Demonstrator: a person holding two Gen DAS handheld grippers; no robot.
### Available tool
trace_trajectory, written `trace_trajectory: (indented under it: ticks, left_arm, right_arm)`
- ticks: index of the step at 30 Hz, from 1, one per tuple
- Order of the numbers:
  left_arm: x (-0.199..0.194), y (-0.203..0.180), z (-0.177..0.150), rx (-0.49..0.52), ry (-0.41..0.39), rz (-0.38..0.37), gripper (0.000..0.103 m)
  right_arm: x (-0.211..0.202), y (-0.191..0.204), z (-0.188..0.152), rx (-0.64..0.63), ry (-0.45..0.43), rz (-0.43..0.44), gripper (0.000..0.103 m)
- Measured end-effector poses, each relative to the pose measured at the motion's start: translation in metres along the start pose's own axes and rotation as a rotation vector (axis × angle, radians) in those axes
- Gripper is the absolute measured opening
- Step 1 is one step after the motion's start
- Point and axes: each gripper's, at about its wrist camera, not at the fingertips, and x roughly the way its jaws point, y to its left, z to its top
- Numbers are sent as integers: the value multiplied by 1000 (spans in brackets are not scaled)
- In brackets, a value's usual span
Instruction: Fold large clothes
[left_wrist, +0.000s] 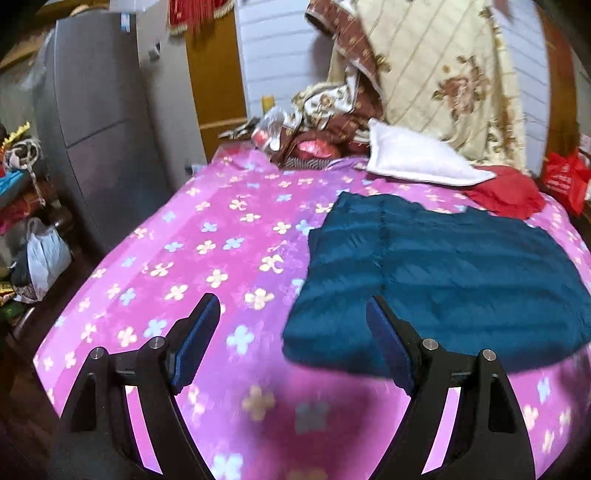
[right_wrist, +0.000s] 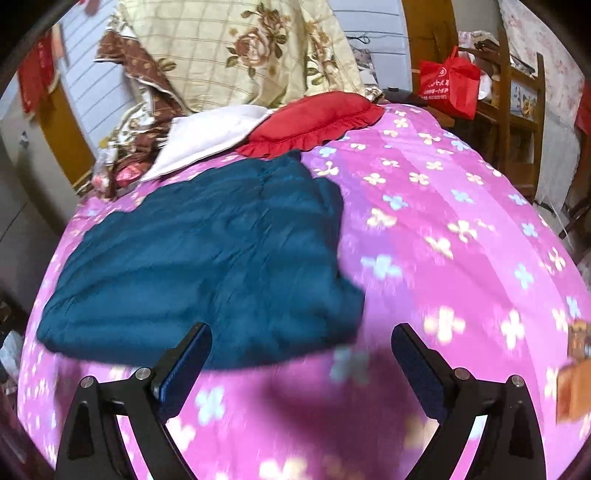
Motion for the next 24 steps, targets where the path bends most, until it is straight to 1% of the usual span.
trace_trajectory:
  ticks: [2,5,7,8,11,12,13,16,18,20,24]
  left_arm:
    - [-21,-2,-16,-9,7,-24,82]
    - [-51,-7,-36,-8,-19,-4,82]
    - [-81,-10,-48,-30,-75,36,82]
    - [-94,-10,-52,-47,-103,45,82]
    - [-137,-9,-62,-103,-195,39,82]
    - [-145,-8,-63,-108,-214,36,82]
    - [-162,-10,-64,-105,-249,30,82]
    - [-189,-12,-61,-82,-290,10,82]
    - [-204,-12,-60,-79,-300,-37,83]
    - [-218,-11,-62,-91,-306,-64,83]
    - [-232,-11,-66,-110,-330,-48,83]
  right_arm:
    - [-16,6,-17,-21,-22,-2,97]
    - [-44,15,-47,-51,-60,-11,97]
    - [-62,18,-64,-47,-90,-24,97]
    - [-69,19,-71,-40,-105,-30,97]
    - [-94,27,-92,-24,-151,-36,97]
    - [-102,30,-98,-19,-166,-38,97]
    - [-109,34,-104,-17,-179,-37,97]
    - [-123,47,-111,-35,-188,-17,97]
    - [-133,58,-114,-58,-192,-10,97]
    - [-143,67,-116,-72,-204,3,97]
    - [-159,82,-121,-108,-224,20,97]
